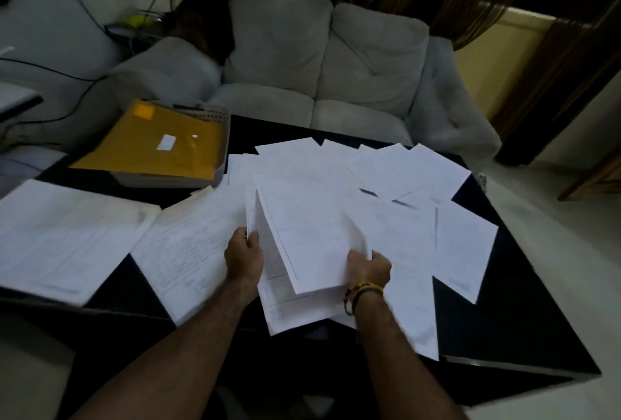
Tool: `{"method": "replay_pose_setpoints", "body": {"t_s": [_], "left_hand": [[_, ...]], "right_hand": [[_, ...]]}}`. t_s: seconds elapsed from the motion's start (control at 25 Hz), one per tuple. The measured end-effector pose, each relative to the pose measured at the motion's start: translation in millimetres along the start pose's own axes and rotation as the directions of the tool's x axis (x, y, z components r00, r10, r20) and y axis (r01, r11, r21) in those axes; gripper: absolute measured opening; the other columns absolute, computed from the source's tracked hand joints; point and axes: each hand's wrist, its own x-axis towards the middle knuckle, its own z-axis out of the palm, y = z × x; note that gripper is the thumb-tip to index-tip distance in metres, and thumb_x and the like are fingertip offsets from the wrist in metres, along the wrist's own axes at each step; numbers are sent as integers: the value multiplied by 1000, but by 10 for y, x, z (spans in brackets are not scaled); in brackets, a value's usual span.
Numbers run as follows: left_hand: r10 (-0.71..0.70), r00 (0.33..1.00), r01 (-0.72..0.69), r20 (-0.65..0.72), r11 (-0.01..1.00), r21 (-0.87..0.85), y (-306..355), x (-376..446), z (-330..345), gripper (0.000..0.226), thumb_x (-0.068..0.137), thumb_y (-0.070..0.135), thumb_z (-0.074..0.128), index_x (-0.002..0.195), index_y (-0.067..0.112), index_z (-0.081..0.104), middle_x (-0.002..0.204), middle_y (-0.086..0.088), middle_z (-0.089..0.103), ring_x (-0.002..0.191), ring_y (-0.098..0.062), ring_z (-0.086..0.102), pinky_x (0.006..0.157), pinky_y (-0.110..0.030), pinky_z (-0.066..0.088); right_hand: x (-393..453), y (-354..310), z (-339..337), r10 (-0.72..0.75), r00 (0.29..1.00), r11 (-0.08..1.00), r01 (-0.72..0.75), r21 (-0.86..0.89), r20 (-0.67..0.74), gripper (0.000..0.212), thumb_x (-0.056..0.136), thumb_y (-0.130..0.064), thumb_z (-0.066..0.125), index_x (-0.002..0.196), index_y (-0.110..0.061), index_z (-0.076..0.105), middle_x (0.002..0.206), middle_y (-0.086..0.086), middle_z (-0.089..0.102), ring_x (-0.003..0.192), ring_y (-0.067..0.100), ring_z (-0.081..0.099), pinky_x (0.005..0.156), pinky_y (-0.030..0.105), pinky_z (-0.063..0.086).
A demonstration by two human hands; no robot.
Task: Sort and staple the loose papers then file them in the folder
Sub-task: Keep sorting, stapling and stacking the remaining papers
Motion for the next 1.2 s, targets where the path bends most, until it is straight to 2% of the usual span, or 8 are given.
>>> {"method": "replay_pose_setpoints", "body": {"t_s": [0.16, 0.32, 0.56, 0.8, 0.96, 1.04, 1.12, 1.2], "left_hand": [[12, 1000, -13, 19, 999, 34, -134, -114, 11, 34, 99, 38, 46, 88, 8, 57, 75, 0, 59, 70, -17, 49, 68, -27, 34], [128, 992, -129, 18, 989, 78, -150, -139, 34, 27, 87, 19, 68, 108, 5, 60, 102, -9, 70, 90, -26, 64, 76, -21, 41], [136, 984, -144, 115, 987, 66, -149, -136, -38, 35, 87, 2, 57, 122, 6, 55, 121, -11, 63, 111, -31, 57, 90, -26, 40], [416, 873, -419, 256, 907, -45, 255, -160, -242, 41, 91, -4, 46, 129, 10, 47, 122, -4, 58, 116, -23, 55, 97, -34, 48], [604, 783, -572, 146, 793, -211, 952, -182, -418, 40, 96, 3, 45, 133, 15, 39, 127, -1, 54, 116, -15, 55, 93, -23, 50], [633, 774, -607, 13, 748, -270, 1135, -223, -421, 38, 97, 15, 50, 132, 16, 37, 130, -3, 54, 117, -15, 55, 92, -22, 52], [570, 820, -563, -51, 787, -253, 1052, -268, -331, 44, 98, 26, 53, 135, 17, 33, 136, -3, 52, 121, -12, 53, 92, -19, 51], [487, 871, -490, -63, 855, -172, 814, -303, -214, 47, 98, 31, 51, 138, 24, 28, 137, -1, 52, 120, -13, 54, 92, -25, 53]], "right_hand": [[-33, 58, -9, -39, 989, 973, 70, -219, 141, 12, 75, -17, 68, 80, -7, 65, 82, 8, 65, 77, 27, 60, 67, 27, 46], [18, -10, -59, -3, 966, 958, 76, -275, 258, 25, 70, -21, 77, 89, -10, 66, 87, 5, 62, 84, 25, 59, 68, 27, 44], [189, -64, -169, 78, 935, 995, -51, -88, 347, 43, 72, -39, 81, 92, -2, 71, 106, 19, 69, 96, 33, 66, 79, 37, 56], [183, -507, -348, -207, 872, 947, 292, -134, 443, 69, 70, -51, 79, 122, -10, 59, 119, 7, 65, 104, 22, 64, 94, 42, 53], [-47, -1027, -313, -625, 780, 755, 591, 283, 38, 23, 83, -27, 73, 92, -8, 63, 85, -1, 68, 75, 11, 63, 69, 31, 57], [-335, -1133, -261, -737, 642, 608, 766, 210, -210, 23, 88, -17, 70, 91, 2, 58, 81, -2, 60, 69, 1, 52, 64, 9, 46], [-472, -930, -113, -767, 603, 590, 797, 126, -222, 25, 88, -14, 69, 97, 5, 55, 82, 0, 58, 69, 1, 51, 63, -2, 37], [-487, -618, 30, -770, 632, 625, 775, 97, -87, 22, 92, -16, 65, 101, 0, 54, 81, 7, 63, 67, 15, 59, 59, 8, 42]]}}
